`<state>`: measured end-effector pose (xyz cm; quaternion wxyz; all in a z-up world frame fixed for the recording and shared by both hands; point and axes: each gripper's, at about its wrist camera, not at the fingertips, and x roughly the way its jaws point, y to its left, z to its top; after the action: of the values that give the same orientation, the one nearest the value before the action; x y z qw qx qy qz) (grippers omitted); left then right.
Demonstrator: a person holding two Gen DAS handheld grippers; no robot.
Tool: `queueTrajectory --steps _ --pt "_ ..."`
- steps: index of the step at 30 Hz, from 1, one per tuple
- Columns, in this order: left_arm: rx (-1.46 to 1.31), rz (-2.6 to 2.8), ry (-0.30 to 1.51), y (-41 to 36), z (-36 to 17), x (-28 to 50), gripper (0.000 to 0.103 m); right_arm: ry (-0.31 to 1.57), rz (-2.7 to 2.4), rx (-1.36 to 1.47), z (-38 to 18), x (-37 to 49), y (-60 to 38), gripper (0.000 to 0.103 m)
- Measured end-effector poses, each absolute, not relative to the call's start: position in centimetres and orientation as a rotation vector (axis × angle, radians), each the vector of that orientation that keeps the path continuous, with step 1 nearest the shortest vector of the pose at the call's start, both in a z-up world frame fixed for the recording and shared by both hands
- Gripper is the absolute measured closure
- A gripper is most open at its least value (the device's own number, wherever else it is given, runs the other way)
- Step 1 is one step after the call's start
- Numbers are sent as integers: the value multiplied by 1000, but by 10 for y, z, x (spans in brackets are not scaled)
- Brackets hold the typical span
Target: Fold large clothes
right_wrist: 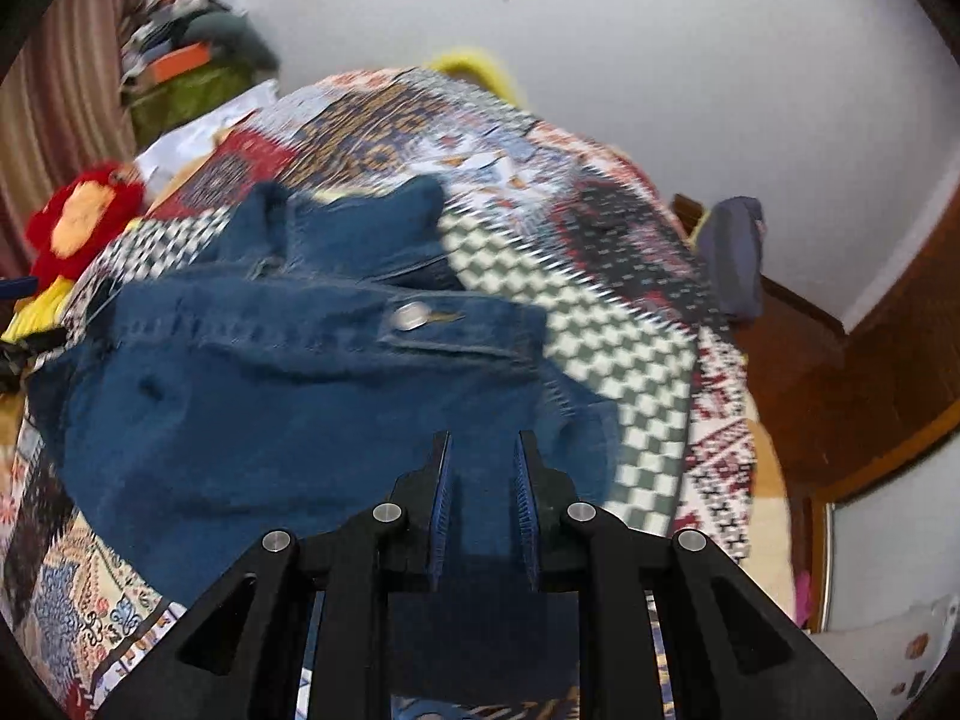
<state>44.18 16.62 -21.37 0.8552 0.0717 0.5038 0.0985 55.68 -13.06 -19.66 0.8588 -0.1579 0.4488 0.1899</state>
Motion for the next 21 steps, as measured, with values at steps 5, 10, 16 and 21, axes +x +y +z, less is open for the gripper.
queueTrajectory --steps 5,10,16,21 --pt "106 214 1134 167 -252 454 7 1034 451 -305 -223 565 -111 88" --pt "30 282 1112 192 -257 481 7 1123 464 -241 -252 590 -97 88" --pt "-100 337 1117 222 -267 514 4 1144 466 -60 -265 632 -94 87" --pt "-81 371 1100 230 -267 527 0 1080 400 -54 -262 651 -97 88"
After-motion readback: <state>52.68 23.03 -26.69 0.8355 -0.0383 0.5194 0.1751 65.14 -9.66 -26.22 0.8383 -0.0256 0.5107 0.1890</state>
